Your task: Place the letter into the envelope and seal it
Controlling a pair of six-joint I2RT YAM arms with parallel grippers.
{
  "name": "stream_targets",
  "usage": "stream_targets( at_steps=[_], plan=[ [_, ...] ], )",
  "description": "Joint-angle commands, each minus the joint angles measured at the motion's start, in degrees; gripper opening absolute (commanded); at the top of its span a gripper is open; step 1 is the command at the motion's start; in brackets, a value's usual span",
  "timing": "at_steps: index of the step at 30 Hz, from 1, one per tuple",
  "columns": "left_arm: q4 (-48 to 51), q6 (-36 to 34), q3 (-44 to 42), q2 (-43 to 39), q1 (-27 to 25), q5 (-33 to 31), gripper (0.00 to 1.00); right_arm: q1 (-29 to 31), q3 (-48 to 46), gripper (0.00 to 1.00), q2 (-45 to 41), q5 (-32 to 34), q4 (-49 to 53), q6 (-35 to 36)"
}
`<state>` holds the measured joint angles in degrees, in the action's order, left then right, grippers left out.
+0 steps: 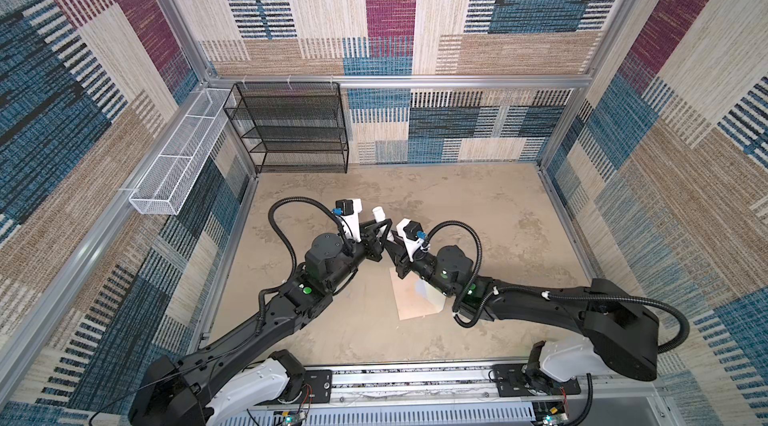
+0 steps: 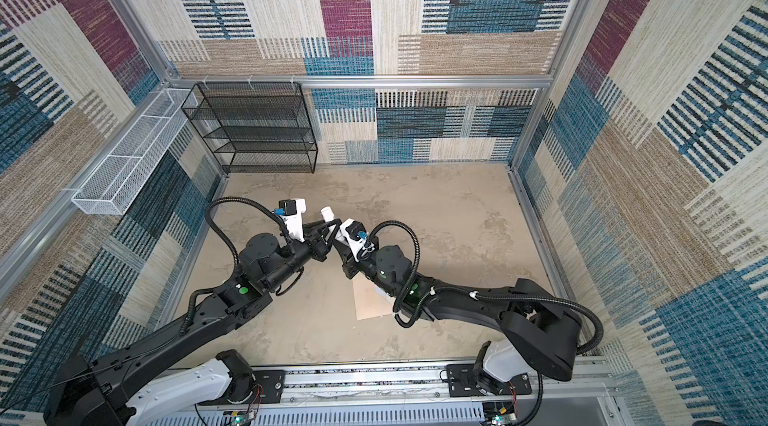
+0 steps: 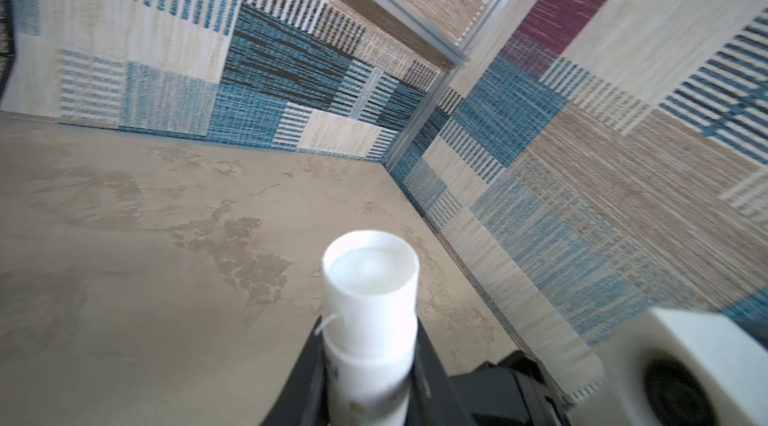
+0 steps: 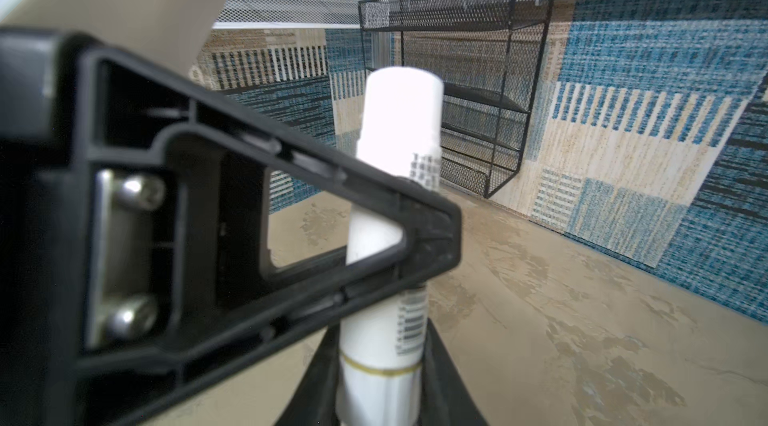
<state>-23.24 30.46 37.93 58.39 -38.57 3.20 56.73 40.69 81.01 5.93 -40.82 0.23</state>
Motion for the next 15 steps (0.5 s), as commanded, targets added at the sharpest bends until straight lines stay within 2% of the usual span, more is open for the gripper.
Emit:
stream_targets(
  at_steps=[1, 7, 10, 15],
  plan=[
    [-6.5, 1.1, -0.2, -0.1, 2.4, 16.7, 0.00, -1.1, -0.4, 0.00, -4.1, -24.7, 1.8, -3.5],
    [-10.1, 4.0, -0.8, 0.0, 4.5, 32.6, 0.00, -4.2, -0.4, 0.01, -11.2, -39.6, 7.2, -6.2],
    [-11.2, 4.4, -0.9, 0.3, 4.5, 37.0, 0.00, -5.4, 0.0, 0.02, -13.1, -45.2, 8.5, -8.0],
    [-11.3, 4.4, -0.9, -0.2, 4.5, 40.6, 0.00, -7.2, 1.4, 0.05, -13.5, -52.8, 10.2, -10.5]
  ],
)
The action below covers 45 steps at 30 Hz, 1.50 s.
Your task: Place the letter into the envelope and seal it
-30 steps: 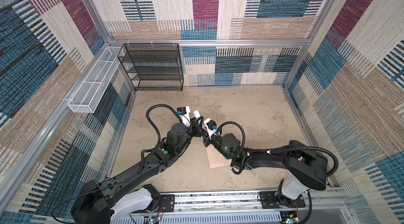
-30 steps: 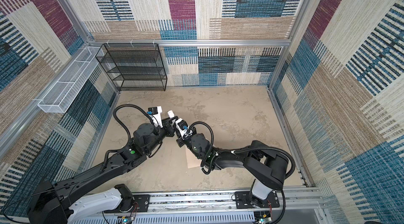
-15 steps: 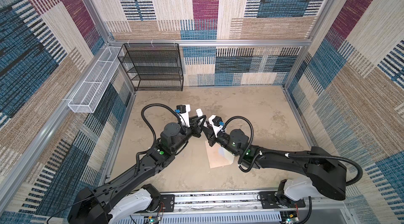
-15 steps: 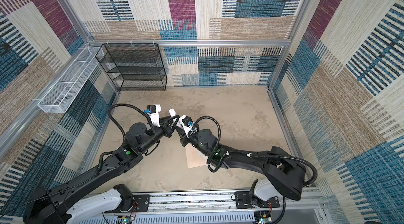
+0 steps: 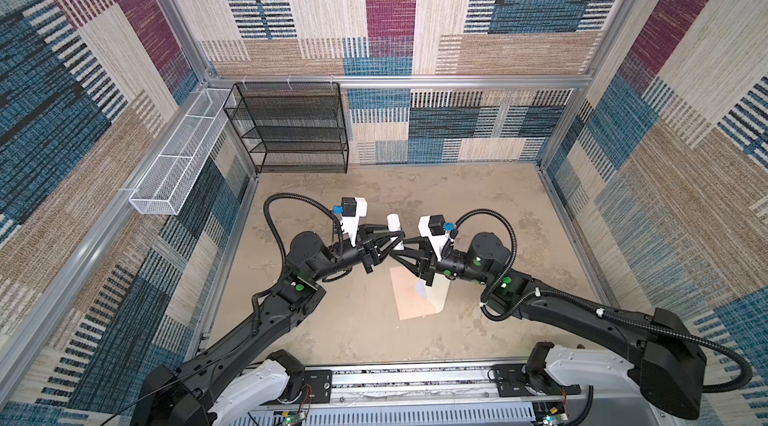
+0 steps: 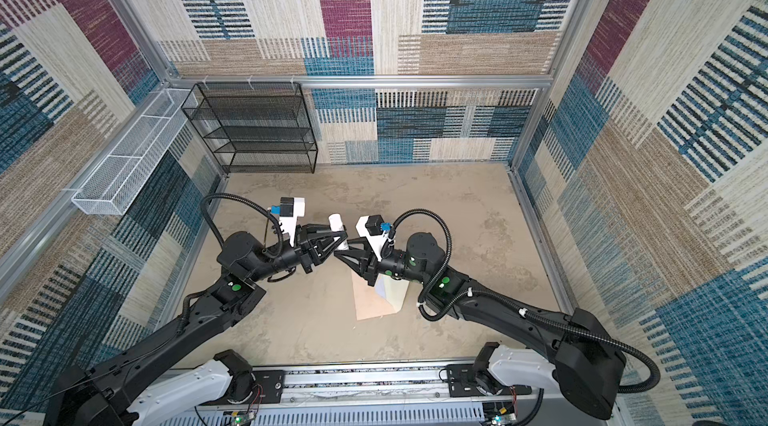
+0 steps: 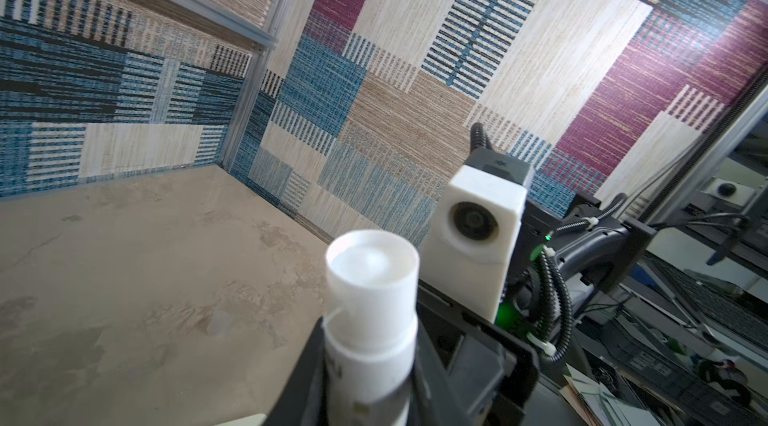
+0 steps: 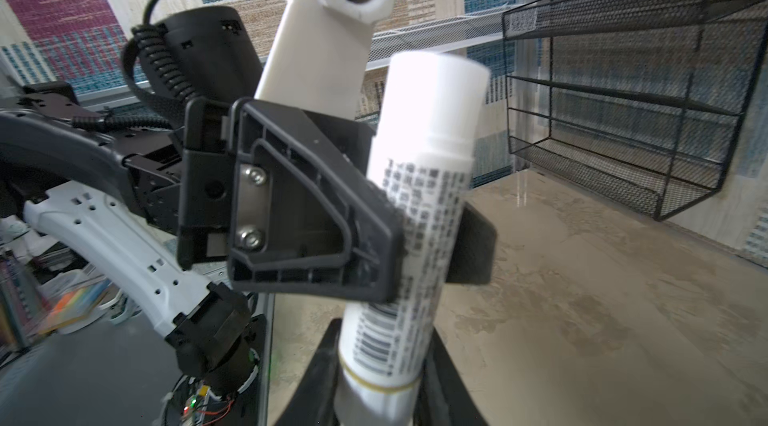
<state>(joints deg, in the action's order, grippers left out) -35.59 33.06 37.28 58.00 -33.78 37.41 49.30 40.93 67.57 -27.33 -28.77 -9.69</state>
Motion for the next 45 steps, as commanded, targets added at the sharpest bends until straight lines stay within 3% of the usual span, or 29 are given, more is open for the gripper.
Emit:
stream_targets(
  at_steps=[1, 5, 7, 8, 10, 13, 16, 23, 29, 35, 45],
  plan=[
    [1.1, 1.7, -0.3, 0.1, -0.3, 6.7, 0.00, -0.1, 1.4, 0.07, 0.1, -20.5, -1.4, -0.8],
    [2.5, 0.3, -0.2, -1.1, -0.3, 4.8, 0.00, -0.3, 2.4, 0.17, 1.0, -17.1, 3.7, 3.6],
    [4.8, -1.0, -0.1, -2.3, -0.3, 1.2, 0.00, -0.3, 1.5, 0.42, 0.7, -11.2, 5.0, 6.8],
    [6.1, -1.7, -0.2, -2.9, -0.3, -0.7, 0.00, -0.3, 0.8, 0.48, 0.5, -8.8, 5.3, 8.3],
    [9.6, -2.9, 0.0, -4.4, -0.3, -9.1, 0.00, -0.3, -0.7, 0.59, 0.6, -3.0, 5.8, 11.8],
    [12.7, -3.9, -0.5, -6.2, -0.3, -21.1, 0.00, -0.3, -3.4, 0.66, 1.8, 4.7, 3.4, 12.9],
    [12.5, -3.8, -1.5, -6.8, -0.5, -30.3, 0.00, 0.7, -7.5, 0.68, 3.1, 13.2, -5.4, 12.0],
    [7.9, -1.4, -2.8, -2.9, -2.8, -42.3, 0.00, 8.7, -8.8, 0.68, 13.0, 38.5, -24.4, 16.5],
    [7.0, 0.2, -2.3, -0.4, -5.1, -48.6, 0.00, 11.3, -4.5, 0.70, 22.7, 49.2, -33.5, 19.0],
    [7.0, 0.7, -2.0, 0.1, -5.7, -50.5, 0.00, 11.7, -0.8, 0.68, 26.5, 50.8, -34.5, 19.4],
    [6.5, 0.7, -2.0, 1.0, -6.0, -50.2, 0.00, 11.7, 2.2, 0.52, 27.9, 50.4, -31.8, 18.7]
  ],
)
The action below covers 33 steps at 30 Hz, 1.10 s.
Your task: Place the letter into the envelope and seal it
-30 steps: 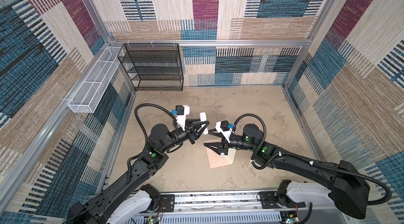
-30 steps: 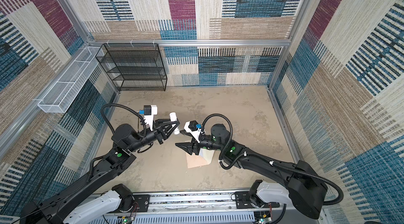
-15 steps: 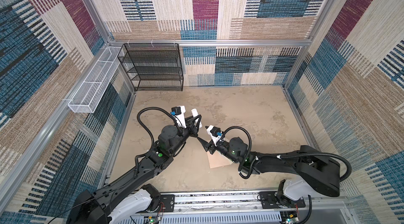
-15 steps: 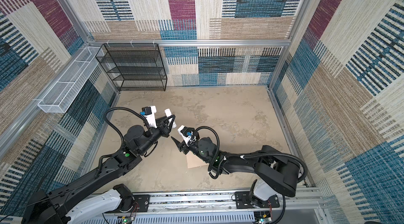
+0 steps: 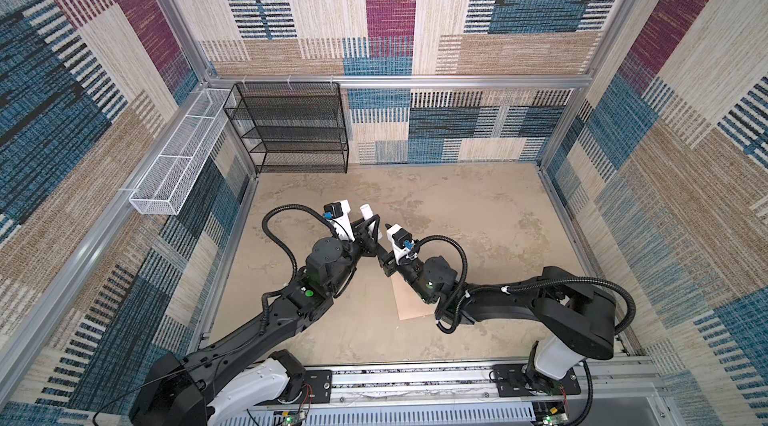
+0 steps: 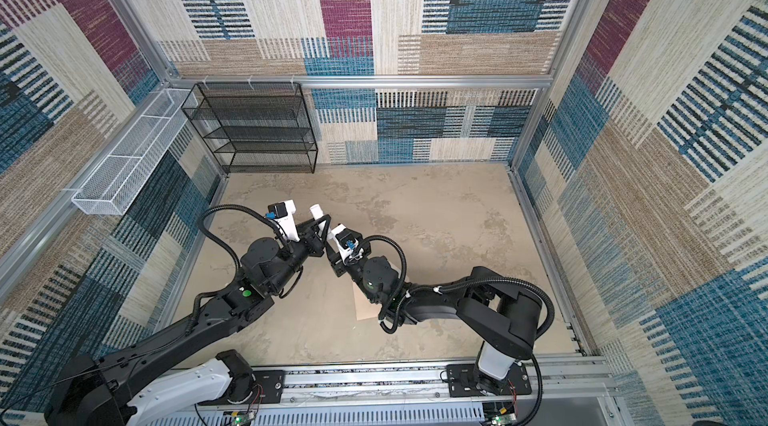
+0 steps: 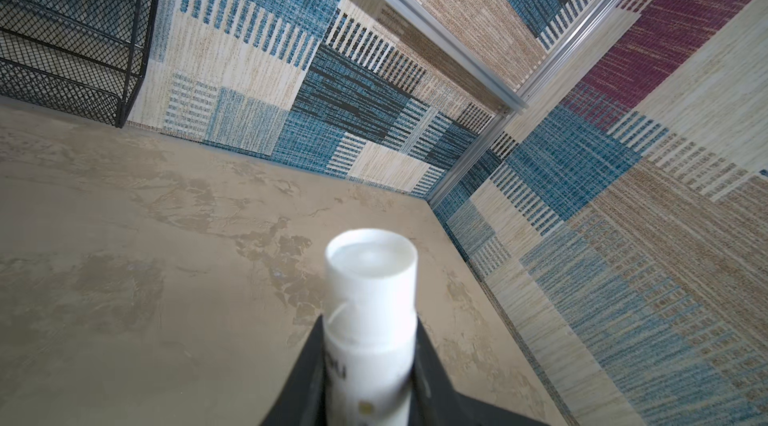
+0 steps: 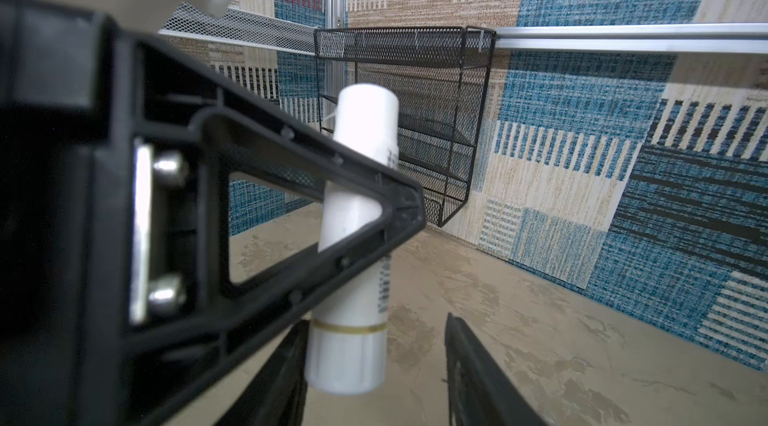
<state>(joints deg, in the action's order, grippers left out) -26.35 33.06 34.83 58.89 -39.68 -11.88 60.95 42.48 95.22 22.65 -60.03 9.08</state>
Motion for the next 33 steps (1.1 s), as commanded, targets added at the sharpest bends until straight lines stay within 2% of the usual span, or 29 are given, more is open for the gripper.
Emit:
stream_targets(
  at_steps=[1, 6, 14, 26, 33],
  plan=[
    [-2.7, 0.6, 0.4, 0.1, -0.1, -0.8, 0.00, 0.1, 0.7, 0.50, 0.2, 0.4, -0.5, -0.1],
    [-2.6, 0.3, 0.4, 0.1, -0.1, -0.9, 0.00, 0.2, 1.1, 0.43, 0.4, -0.1, 0.3, 0.2],
    [-2.6, 0.1, 0.4, 0.2, -0.1, -0.8, 0.00, 0.5, 1.3, 0.25, 0.5, -0.4, 0.8, 0.1],
    [-3.9, 1.6, -1.1, 1.8, -0.1, 1.2, 0.00, 0.5, 0.7, 0.19, -1.9, -1.7, 2.2, -1.9],
    [-2.5, 0.8, -1.5, 0.0, 0.0, 4.9, 0.00, 0.5, 0.5, 0.12, -7.9, -9.1, 9.1, -4.3]
  ],
)
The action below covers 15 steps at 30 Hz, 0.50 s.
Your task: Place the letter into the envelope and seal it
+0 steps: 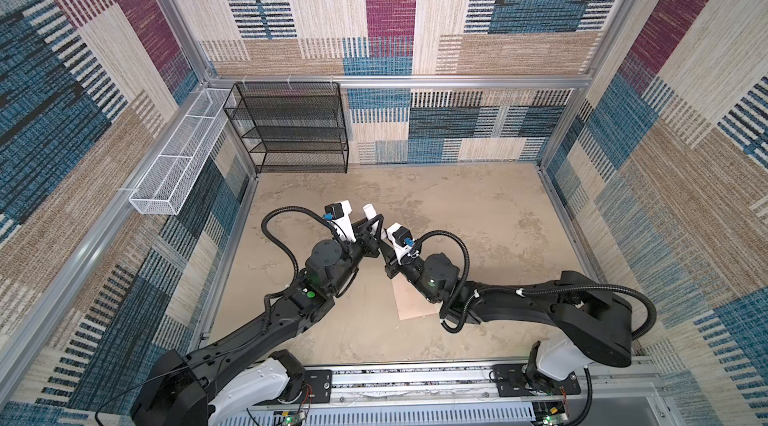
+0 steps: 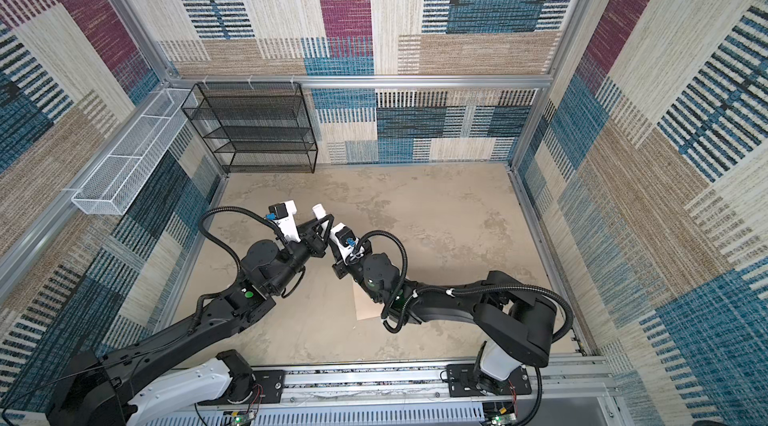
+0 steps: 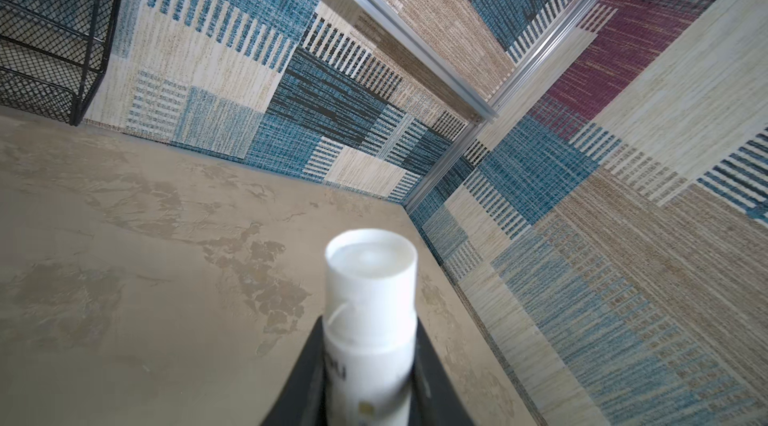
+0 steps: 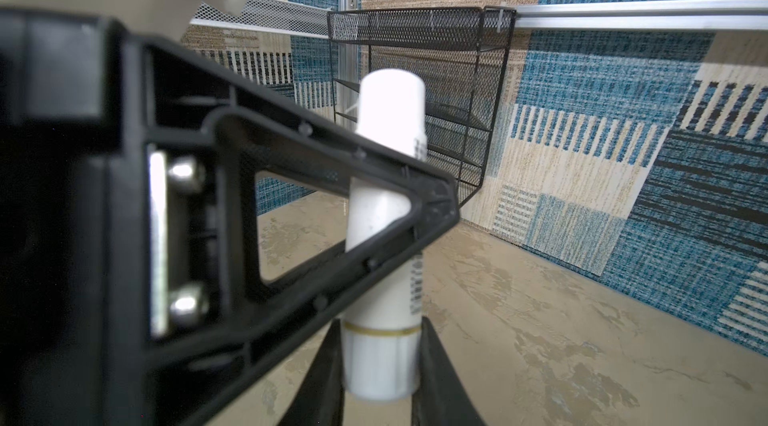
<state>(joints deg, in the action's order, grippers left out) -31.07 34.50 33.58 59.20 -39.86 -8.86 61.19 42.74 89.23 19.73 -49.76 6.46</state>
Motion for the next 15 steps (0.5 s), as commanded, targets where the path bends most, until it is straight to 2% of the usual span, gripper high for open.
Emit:
stream_targets(
  at_steps=[1, 8, 15],
  plan=[
    [2.1, -0.7, -0.4, -0.5, 0.1, 2.9, 0.00, 0.3, 0.3, 0.12, -2.8, -7.6, 0.2, -2.1],
    [0.0, -0.1, -1.9, -2.1, 0.8, 12.4, 0.00, 0.1, 0.1, 0.10, -9.1, -17.8, 6.9, -5.4],
    [-6.6, 3.1, -4.4, -4.7, 3.8, 28.3, 0.00, -2.2, 0.2, 0.10, -16.2, -35.5, 14.5, -11.0]
  ],
)
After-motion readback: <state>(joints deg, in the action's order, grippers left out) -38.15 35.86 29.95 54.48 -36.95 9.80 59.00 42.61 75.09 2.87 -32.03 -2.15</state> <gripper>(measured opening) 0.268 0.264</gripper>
